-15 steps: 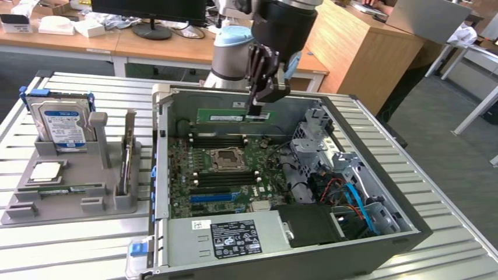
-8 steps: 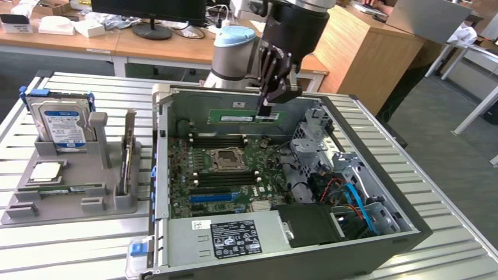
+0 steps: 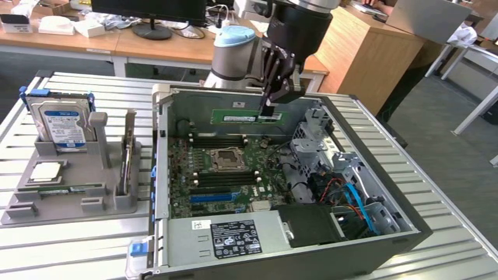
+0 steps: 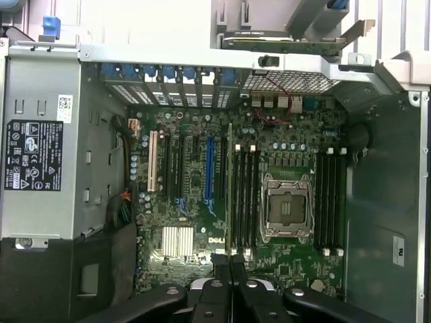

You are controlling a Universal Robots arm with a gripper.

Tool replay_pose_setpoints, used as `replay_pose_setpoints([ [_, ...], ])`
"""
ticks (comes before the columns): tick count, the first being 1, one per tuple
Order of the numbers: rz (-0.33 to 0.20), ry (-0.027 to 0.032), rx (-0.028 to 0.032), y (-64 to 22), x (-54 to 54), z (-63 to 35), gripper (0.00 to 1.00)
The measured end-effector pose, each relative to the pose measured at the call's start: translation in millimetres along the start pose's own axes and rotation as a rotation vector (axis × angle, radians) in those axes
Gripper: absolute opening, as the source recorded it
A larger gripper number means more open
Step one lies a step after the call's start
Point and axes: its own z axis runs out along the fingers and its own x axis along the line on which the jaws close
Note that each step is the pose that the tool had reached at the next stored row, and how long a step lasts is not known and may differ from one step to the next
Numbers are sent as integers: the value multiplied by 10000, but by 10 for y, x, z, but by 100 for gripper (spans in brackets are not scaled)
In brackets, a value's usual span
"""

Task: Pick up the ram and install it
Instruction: 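Pick up the ram and move it above insertion slot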

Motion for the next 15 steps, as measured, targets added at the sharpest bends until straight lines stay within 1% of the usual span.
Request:
replay_pose_setpoints([
  [15, 23, 1, 3, -1, -184, 14, 11],
])
